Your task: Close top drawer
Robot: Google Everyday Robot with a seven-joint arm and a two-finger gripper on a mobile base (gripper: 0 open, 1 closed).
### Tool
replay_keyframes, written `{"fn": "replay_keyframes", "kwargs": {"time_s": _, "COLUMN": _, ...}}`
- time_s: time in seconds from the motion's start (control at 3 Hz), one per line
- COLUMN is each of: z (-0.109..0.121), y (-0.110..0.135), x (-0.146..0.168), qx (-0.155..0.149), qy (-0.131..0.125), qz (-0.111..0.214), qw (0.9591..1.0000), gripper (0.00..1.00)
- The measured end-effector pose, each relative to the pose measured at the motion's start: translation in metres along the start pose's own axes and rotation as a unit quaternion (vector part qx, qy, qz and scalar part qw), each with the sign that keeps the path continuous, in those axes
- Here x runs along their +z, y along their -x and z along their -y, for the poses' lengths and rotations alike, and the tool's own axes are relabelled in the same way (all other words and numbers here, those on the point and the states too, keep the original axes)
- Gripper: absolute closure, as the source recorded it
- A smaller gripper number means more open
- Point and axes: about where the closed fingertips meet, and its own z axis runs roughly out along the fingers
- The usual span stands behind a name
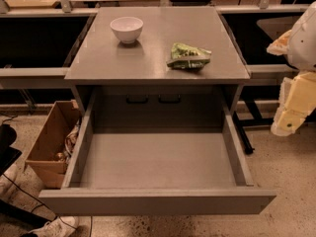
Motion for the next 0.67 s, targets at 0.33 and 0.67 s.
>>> {"fn": "replay_keyframes", "kwargs": {"time_s": 0.33, "z": 0.000, "y": 0.000, "x": 0.000, "qx": 0.000, "qy": 0.000, "qz": 0.000, "qw": 1.0000, "gripper": 0.00}}
{"fn": "replay_keyframes", "kwargs": {"time_s": 0.67, "z": -0.006, "y": 0.010, "x": 0.003, "qx": -0.016, "qy": -0.010, "qz": -0.001, "qw": 0.9998, "gripper": 0.00}}
